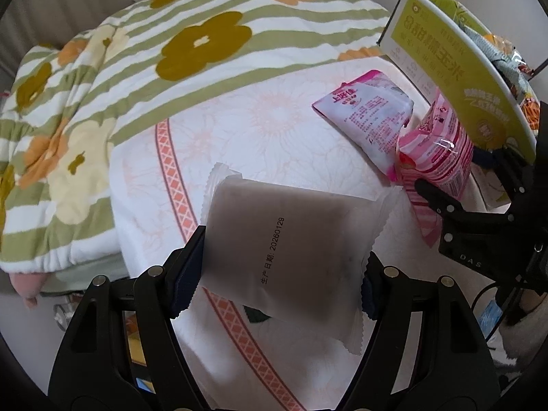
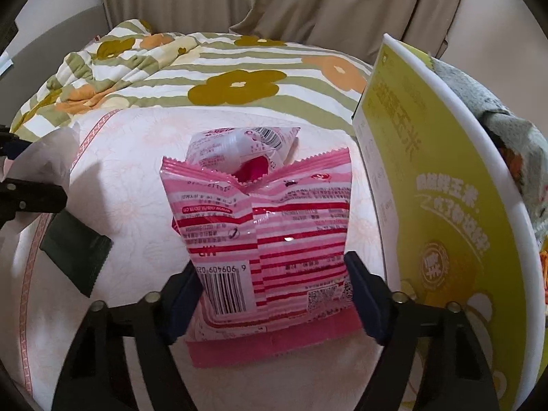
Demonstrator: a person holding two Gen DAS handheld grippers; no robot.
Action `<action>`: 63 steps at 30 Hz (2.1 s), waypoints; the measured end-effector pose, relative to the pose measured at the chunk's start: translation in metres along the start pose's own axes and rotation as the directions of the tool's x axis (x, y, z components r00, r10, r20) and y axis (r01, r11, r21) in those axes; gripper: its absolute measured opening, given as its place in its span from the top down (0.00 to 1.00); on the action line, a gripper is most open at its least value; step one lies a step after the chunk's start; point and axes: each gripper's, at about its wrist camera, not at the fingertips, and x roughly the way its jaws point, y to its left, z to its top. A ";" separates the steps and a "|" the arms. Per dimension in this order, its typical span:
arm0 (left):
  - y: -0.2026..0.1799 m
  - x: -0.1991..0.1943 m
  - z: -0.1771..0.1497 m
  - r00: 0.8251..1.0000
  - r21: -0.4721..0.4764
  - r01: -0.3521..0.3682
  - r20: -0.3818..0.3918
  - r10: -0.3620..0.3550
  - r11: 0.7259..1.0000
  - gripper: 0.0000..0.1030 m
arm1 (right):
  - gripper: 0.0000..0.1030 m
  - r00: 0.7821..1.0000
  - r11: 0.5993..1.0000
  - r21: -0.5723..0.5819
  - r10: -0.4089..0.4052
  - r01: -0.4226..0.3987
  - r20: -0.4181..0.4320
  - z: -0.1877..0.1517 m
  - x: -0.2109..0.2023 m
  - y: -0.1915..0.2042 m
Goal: Organize snacks
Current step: 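Carry both packets over the green box and open both tools to drop them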
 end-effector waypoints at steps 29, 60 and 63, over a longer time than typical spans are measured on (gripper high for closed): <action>-0.126 -0.163 0.088 0.929 0.089 0.087 0.353 -0.113 0.992 0.31 | 0.39 0.971 0.966 0.257 -0.048 -0.014 0.232 0.012 -0.203 -0.120; -0.247 -0.053 0.222 0.975 0.004 0.071 0.211 -0.070 0.997 0.00 | 0.39 0.980 0.974 0.137 0.166 -0.180 0.111 -0.003 -0.125 -0.234; -0.235 -0.057 0.215 0.975 -0.019 0.071 0.213 -0.065 0.997 0.00 | 0.39 0.979 0.972 0.146 0.169 -0.185 0.115 -0.001 -0.126 -0.234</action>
